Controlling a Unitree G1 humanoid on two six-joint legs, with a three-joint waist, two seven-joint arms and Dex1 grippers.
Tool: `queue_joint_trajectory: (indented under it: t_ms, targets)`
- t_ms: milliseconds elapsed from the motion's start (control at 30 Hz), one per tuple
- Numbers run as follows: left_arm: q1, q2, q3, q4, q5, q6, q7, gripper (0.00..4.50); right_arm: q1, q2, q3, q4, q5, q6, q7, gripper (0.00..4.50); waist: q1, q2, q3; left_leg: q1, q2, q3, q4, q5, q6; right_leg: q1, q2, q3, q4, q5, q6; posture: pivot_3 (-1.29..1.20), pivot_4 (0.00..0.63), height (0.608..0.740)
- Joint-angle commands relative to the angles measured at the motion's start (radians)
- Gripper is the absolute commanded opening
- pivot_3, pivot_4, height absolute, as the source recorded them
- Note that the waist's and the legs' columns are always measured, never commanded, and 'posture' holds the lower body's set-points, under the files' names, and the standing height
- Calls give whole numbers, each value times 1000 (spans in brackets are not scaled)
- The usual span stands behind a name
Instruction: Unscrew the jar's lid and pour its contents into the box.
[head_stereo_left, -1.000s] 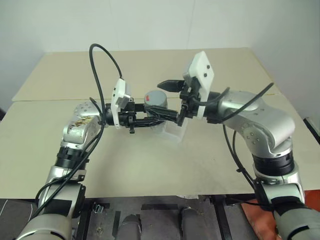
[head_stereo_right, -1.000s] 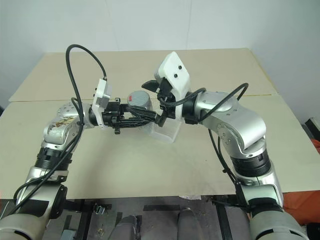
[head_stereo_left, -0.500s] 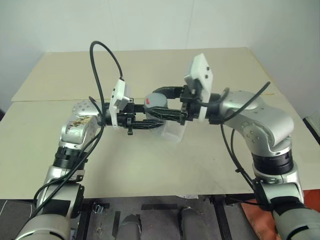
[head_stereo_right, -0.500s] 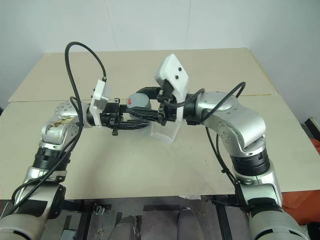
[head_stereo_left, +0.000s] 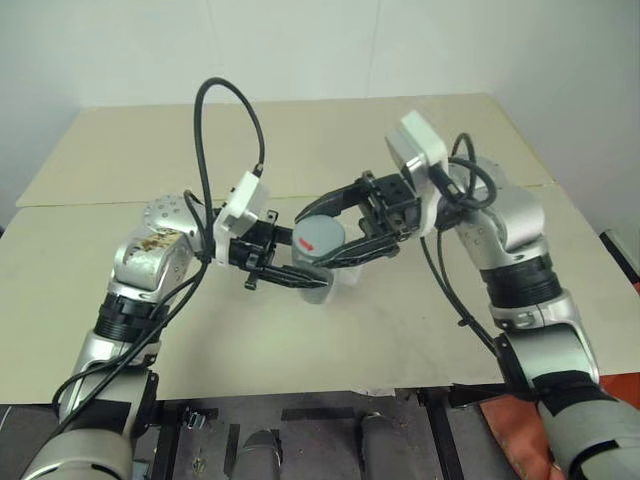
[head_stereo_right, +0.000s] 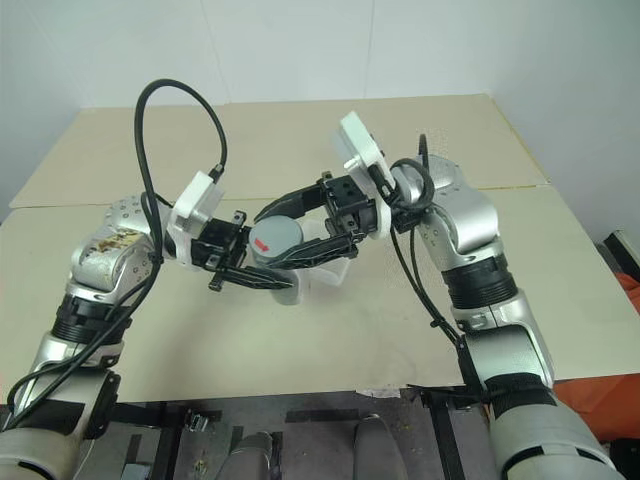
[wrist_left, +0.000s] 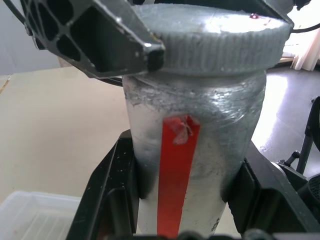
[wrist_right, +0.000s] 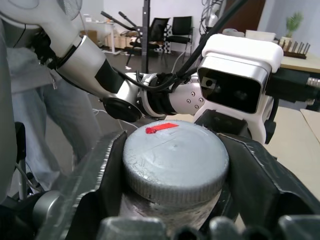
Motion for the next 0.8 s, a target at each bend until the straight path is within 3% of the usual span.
queue_joint_trajectory:
  t_ms: [33,267,467,567,800]
  targets:
    - [3,-8,31,-49,-34,1,26,1932,-11,-13,-20,-24,-13,4,-12,4366,-1,0,0,0,0,0,0,0,0,0,0,0,0,0,0,0,150,740]
    - [48,9,81,-53,-28,4,118,1932,134,-117,-157,-227,40,92,-162,4464,0,0,0,-1,0,-1,0,0,-1,0,0,0,0,0,0,0,150,740]
    - [73,-10,103,-19,32,-33,256,1932,209,-193,-263,-426,72,211,-375,4464,2,0,0,0,0,-1,0,0,0,0,0,0,-1,0,0,0,150,740]
    - [75,-17,94,-13,30,-38,270,1932,229,-172,-239,-530,64,324,-549,4464,0,0,0,0,0,-1,0,0,0,0,0,0,0,0,0,0,150,740]
    - [64,-28,68,-7,16,-33,240,1932,232,-52,-174,-651,72,437,-784,4464,2,0,0,-1,0,-1,0,0,0,0,0,0,0,0,0,0,150,740]
